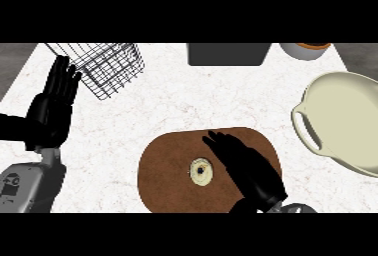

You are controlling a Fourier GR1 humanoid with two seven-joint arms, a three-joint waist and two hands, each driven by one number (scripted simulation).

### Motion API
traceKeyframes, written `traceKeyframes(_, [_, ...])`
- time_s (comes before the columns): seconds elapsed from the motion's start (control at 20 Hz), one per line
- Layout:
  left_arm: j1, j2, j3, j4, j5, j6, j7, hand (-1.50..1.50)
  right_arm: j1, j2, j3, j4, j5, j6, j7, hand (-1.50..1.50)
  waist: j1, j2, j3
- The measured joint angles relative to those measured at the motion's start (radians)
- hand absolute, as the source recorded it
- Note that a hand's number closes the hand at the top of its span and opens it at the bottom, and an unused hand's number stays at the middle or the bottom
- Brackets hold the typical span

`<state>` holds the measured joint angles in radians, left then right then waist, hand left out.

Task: Pick the cupcake from the cutting board and place it in the pot

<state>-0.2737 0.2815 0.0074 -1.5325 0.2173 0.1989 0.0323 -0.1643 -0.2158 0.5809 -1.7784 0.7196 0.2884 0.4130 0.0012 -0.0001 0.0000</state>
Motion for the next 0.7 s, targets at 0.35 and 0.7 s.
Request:
traceKeyframes(0.35, [0.008,-0.018,0.032,-0.002,-0.012,-0.042,0.004,0.00,0.033,0.059,0.014,0.042,0.090,-0.044,-0.068,-1.50,-0.001,0.000,0.000])
traceKeyframes(0.7, [0.011,-0.029,0.064,0.027,-0.021,-0.079,-0.026,0.00,-0.007,0.127,-0.011,0.161,0.179,-0.048,-0.047,-1.50,-0.001,0.000,0.000])
